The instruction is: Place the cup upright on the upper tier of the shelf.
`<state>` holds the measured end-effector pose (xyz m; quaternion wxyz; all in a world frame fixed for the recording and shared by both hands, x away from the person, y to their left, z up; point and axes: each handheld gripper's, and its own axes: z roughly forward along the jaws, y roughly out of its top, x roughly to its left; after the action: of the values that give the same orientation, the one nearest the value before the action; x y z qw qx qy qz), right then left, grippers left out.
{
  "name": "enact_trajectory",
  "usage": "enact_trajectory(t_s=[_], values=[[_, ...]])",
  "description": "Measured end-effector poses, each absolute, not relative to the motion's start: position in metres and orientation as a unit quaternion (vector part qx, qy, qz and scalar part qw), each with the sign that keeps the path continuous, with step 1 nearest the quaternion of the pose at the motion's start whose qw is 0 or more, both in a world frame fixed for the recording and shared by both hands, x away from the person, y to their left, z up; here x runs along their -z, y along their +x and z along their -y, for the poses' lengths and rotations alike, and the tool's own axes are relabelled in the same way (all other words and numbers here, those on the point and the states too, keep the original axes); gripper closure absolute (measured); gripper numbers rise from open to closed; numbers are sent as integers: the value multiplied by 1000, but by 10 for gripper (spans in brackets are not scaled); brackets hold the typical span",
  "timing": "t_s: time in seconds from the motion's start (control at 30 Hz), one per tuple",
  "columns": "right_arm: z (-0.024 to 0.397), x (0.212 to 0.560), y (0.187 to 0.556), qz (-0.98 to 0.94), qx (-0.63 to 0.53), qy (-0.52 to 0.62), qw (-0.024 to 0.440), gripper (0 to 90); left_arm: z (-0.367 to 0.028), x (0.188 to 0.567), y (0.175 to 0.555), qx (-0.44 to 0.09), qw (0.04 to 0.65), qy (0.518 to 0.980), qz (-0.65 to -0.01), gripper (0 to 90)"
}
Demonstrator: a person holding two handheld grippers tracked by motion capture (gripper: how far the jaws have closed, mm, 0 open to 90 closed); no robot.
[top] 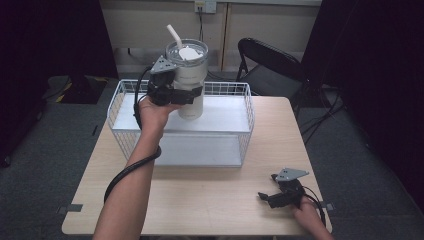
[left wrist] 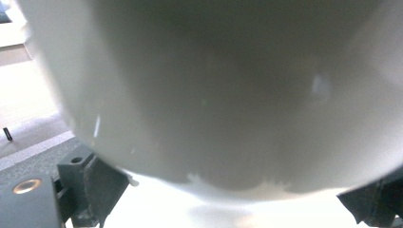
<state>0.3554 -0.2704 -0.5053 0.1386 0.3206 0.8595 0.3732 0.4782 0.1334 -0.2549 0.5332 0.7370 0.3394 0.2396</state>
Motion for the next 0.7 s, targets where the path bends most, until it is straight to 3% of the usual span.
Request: enact_trajectory(t_s=[0.7], values=[[270, 505, 355, -859, -373, 321, 138, 101, -137, 263, 476, -227, 494, 767, -340, 101]])
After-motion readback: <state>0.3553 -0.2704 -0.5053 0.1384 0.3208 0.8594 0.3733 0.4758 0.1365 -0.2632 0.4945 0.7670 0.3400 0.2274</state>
